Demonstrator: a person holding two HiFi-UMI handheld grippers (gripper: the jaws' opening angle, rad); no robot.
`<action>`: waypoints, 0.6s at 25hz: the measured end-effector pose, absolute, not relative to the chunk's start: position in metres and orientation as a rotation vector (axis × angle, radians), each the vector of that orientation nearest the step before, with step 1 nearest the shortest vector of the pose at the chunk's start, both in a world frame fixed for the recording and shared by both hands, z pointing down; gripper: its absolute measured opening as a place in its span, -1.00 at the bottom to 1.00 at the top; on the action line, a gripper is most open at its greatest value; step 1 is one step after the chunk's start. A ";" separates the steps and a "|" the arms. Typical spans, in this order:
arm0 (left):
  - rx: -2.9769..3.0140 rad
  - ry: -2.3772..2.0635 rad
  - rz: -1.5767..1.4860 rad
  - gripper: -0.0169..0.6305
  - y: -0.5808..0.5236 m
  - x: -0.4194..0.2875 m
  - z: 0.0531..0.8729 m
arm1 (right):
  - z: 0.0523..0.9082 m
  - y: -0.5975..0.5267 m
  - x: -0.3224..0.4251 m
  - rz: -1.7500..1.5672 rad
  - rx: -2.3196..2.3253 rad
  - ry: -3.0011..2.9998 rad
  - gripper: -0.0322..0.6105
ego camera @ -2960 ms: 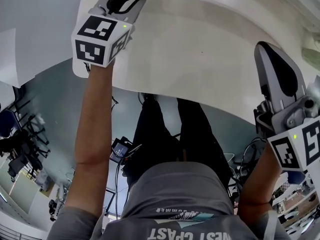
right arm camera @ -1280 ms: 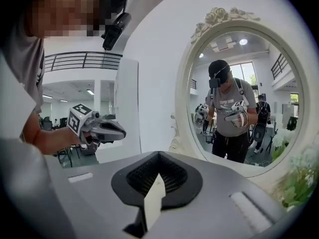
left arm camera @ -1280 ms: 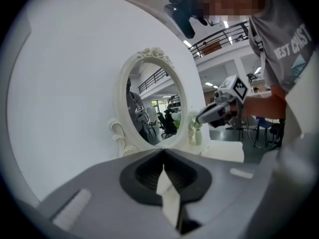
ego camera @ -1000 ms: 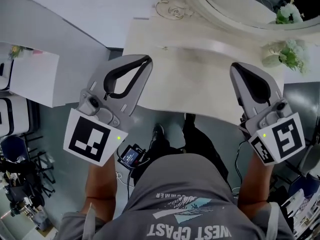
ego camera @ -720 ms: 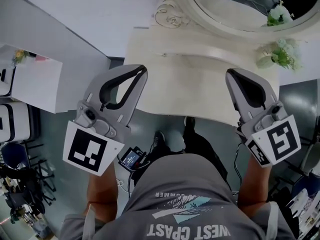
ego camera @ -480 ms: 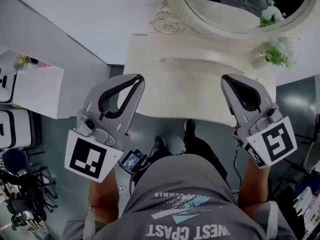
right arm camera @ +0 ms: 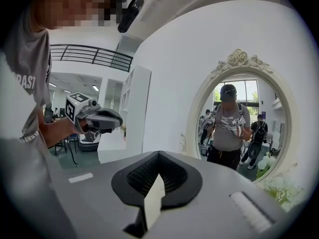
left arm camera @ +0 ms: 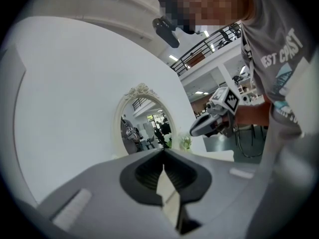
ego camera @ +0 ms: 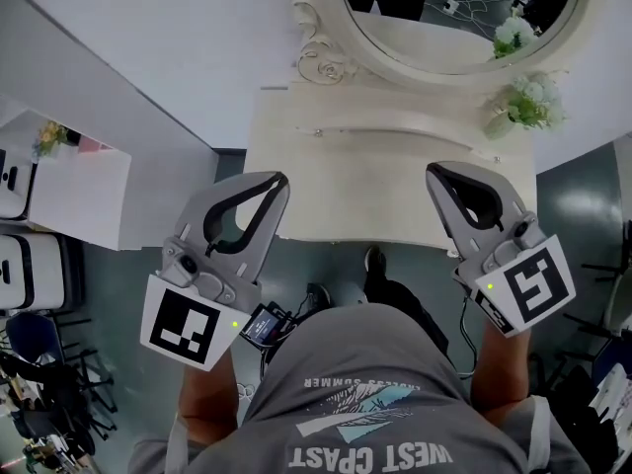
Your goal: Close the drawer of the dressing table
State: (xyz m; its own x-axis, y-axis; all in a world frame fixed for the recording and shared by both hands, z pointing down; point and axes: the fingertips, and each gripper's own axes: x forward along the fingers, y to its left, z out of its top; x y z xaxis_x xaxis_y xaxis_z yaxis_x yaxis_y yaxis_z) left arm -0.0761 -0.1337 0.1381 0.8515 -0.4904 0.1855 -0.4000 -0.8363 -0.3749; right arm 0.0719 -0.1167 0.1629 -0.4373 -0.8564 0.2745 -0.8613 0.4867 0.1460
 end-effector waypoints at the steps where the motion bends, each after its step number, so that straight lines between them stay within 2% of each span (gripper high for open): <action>1: -2.702 0.667 -0.396 -0.94 -0.131 -0.077 0.138 | 0.162 -0.114 0.072 0.021 1.451 -2.425 -0.90; 15: -2.708 0.650 -0.420 -0.94 -0.103 -0.082 0.146 | 0.160 -0.080 0.071 0.009 1.467 -2.402 -0.90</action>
